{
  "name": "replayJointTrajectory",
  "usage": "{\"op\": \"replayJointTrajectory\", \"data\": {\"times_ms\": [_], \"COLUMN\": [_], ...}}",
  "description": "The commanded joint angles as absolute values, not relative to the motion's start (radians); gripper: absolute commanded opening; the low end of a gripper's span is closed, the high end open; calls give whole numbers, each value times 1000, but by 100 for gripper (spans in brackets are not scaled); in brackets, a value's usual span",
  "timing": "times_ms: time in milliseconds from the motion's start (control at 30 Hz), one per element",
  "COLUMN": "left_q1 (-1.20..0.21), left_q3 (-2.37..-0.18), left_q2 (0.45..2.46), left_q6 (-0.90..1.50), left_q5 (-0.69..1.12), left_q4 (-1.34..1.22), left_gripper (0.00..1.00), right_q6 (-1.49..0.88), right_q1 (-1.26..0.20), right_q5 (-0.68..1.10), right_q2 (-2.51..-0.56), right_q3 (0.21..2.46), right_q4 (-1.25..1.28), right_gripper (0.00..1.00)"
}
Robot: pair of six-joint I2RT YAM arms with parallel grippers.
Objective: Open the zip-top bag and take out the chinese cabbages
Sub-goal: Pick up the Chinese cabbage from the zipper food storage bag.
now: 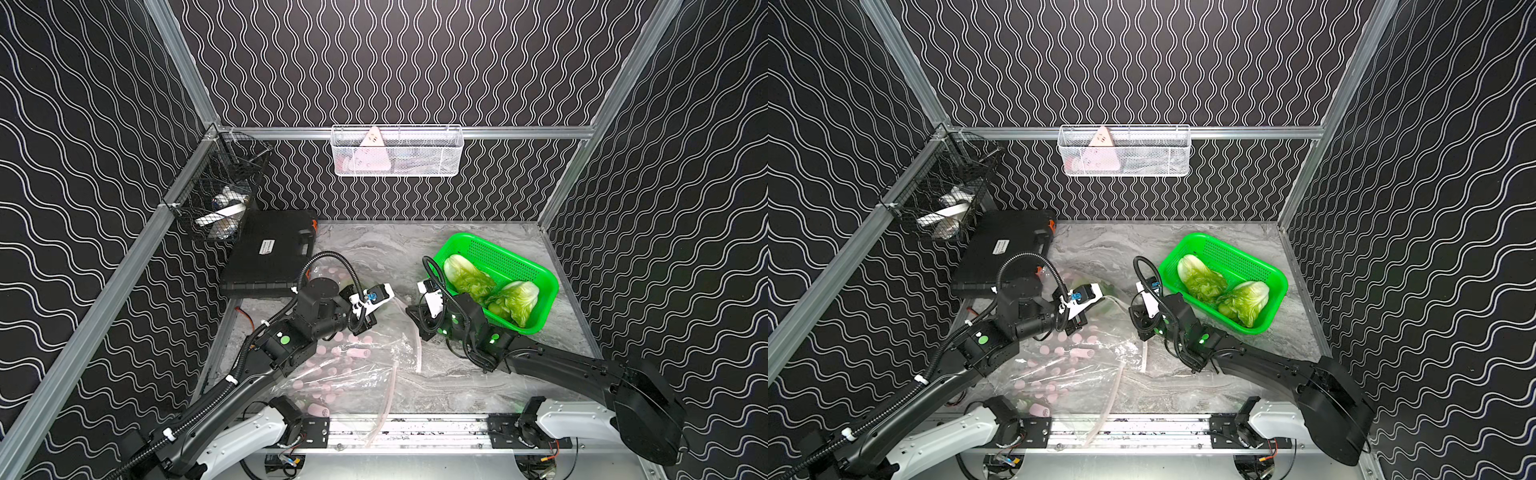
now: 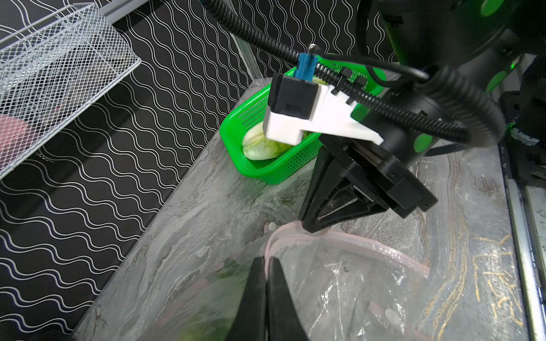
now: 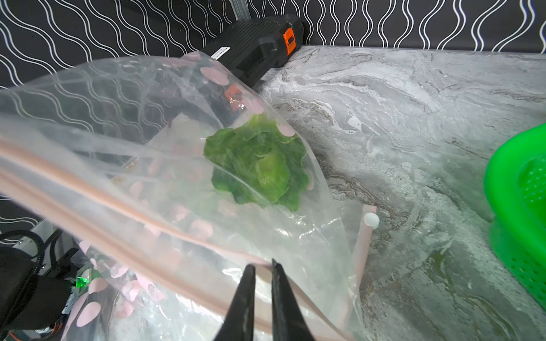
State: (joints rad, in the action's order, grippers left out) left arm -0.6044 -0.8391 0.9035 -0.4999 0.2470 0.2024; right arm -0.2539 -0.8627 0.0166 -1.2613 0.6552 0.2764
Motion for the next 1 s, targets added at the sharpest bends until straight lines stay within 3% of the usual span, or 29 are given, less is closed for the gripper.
{"op": "replayJointTrajectory", "data": {"times_ms": [0, 333, 733, 967], "left_q1": [-604, -604, -604, -603], "left_q3": [-840, -835, -838, -832], "left_q2": [905, 910, 903, 898], "left_q6": [-503, -500, -496, -494], "left_q5": [261, 256, 258, 250], "left_q4": [158, 149, 153, 150], "left_gripper": [0, 0, 0, 0], "right_q6": [-265, -250, -247, -264], "right_q1": [-867, -882, -903, -908], "right_q5": [39, 150, 141, 117], "right_q2": [-1272, -1241, -1314, -1242], "right_q3": [670, 641, 701, 667], "right_q4": [327, 361, 332, 316], "right_gripper": [15, 15, 14, 15]}}
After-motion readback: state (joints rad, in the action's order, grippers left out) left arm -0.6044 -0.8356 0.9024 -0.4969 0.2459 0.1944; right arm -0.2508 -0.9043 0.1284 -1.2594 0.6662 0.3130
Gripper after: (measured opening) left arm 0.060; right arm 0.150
